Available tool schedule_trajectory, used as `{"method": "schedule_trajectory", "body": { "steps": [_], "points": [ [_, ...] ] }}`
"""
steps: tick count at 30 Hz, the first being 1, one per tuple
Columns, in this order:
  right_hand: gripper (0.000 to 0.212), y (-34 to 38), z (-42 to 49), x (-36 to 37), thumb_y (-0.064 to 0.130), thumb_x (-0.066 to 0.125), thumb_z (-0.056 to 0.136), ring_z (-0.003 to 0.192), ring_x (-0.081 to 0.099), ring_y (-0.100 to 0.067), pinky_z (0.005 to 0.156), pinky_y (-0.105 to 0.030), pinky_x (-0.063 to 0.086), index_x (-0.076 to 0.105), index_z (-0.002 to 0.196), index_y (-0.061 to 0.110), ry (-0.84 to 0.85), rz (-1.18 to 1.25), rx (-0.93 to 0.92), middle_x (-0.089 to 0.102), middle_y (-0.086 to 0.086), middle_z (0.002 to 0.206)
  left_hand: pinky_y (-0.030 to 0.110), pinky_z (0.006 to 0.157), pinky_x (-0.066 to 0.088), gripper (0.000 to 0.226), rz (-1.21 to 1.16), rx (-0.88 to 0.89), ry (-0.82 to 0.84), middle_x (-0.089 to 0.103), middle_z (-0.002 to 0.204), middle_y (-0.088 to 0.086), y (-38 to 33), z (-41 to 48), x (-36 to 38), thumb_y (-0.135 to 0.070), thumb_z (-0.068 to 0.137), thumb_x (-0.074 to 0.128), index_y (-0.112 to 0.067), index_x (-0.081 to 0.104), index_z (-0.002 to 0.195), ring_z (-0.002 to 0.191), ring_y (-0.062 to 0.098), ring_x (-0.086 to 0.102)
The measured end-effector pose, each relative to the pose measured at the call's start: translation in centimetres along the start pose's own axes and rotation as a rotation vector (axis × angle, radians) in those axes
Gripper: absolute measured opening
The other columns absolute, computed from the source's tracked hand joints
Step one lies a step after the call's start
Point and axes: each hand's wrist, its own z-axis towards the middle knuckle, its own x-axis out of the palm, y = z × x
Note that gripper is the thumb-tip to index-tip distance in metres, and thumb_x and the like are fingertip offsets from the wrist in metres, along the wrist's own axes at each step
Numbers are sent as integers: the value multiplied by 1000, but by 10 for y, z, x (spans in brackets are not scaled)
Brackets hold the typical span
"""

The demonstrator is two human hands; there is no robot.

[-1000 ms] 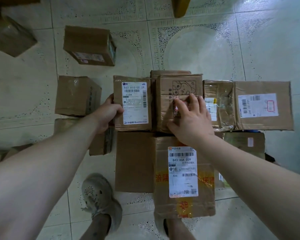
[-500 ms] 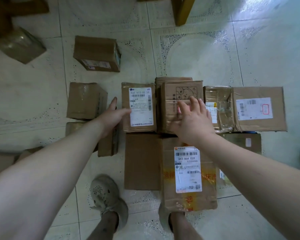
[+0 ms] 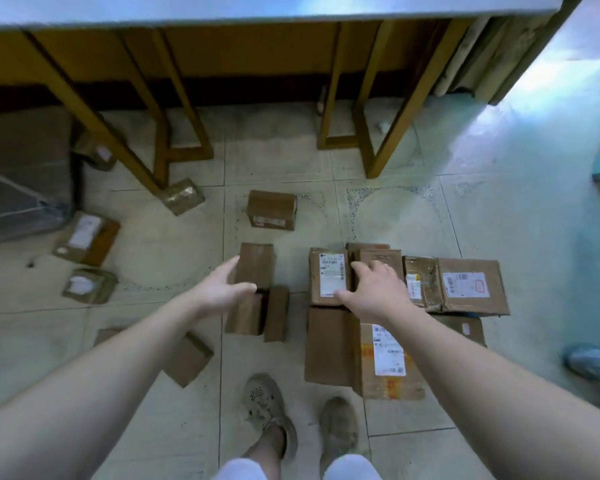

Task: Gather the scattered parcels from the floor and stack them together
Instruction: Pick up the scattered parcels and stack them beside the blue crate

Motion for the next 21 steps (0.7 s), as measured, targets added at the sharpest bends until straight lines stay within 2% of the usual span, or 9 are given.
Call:
{"method": "schedule_trajectory", "body": {
  "steps": [5,10,14,16,18,19,21],
  "points": [
    [77,48,-74,-39,67,47,79,133,34,-33,106,-52,32,32,145,30,-21,-23,-96,36,-10,147,45,115,20,76,60,31,-166,14,159,4,6,-113,-46,-39,90,60,-29,16,151,145,24,17],
    [80,82,-134,-63,68,49,79,128,40,-33,100,-52,41,30,146,30,-19,-12,-174,38,-10,144,45,115,21,75,23,-2,-268,15,159,3,38,-206,-79,-38,91,59,-29,16,151,144,24,18],
    [76,112,-171,-75,64,53,82,124,44,-31,98,-49,45,33,145,26,-60,-30,-265,41,-11,142,49,113,28,75,-36,-12,-357,26,156,8,69,-258,-108,-37,91,60,-28,16,152,140,27,29],
    [74,134,-186,-79,60,55,84,123,46,-30,97,-48,46,32,146,25,-79,-24,-297,40,-11,143,45,108,35,75,-111,8,-380,26,156,5,87,-277,-126,-34,91,60,-29,17,152,137,26,34],
    [73,164,-198,-81,58,56,85,121,48,-30,96,-47,47,32,145,25,-101,-24,-319,41,-11,142,32,93,44,74,-115,19,-433,21,157,2,108,-294,-146,-35,90,60,-30,18,151,136,25,36],
    [73,182,-204,-80,58,56,85,121,48,-31,95,-47,47,33,145,24,-106,-26,-326,41,-11,141,29,91,43,74,-98,15,-470,19,158,1,120,-302,-158,-36,90,60,-30,18,151,137,24,34],
    [73,223,-215,-77,57,56,85,117,51,-30,93,-47,49,32,146,24,-104,-19,-343,43,-11,140,31,95,38,75,-72,-1,-537,18,159,0,145,-315,-183,-39,89,61,-30,19,150,138,23,32]
  ]
}}
